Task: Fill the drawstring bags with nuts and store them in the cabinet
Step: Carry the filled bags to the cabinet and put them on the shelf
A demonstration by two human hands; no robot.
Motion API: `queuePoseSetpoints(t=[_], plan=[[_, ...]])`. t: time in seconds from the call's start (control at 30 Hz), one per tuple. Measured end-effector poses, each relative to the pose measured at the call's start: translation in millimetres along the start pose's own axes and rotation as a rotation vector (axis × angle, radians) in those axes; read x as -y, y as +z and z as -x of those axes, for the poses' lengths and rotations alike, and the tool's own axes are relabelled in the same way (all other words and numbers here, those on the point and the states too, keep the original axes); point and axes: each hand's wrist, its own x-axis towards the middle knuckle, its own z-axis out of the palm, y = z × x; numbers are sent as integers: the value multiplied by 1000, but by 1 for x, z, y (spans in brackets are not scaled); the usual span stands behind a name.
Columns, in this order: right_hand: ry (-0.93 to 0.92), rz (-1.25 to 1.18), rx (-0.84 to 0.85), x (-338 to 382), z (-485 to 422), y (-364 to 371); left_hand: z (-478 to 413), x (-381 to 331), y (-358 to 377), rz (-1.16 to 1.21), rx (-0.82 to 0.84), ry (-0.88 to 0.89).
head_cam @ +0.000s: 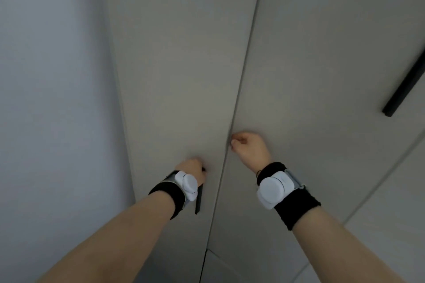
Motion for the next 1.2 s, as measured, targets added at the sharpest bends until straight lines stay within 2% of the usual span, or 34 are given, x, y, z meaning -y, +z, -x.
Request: queuePoseSetpoints(t=[0.3, 0.47, 0.63, 0.73, 0.8, 0.87, 0.97, 1.1, 1.2], plan=[[-100, 81, 76, 2, 16, 0, 18, 9, 7, -130, -127, 43], [-149, -118, 186, 25, 54, 21, 49, 42, 5, -109, -97, 98], [-188, -220, 413, 55, 88, 41, 93, 97, -11, 67, -21, 124], [-260, -176, 498, 80, 104, 65, 128, 126, -41, 348, -228, 156], [-324, -80, 516, 96, 110, 84, 157, 136, -70, 557, -412, 229], [-358, -52, 521, 111, 115, 102, 184, 138, -96, 684, -506, 329], [-386, -74, 557, 131, 124, 129, 210, 140, -120, 652, -617, 339], [-441, -73, 636, 159, 129, 176, 230, 173, -142, 570, -781, 223], [-451, -31, 607, 169, 108, 197, 235, 208, -160, 541, -810, 81]])
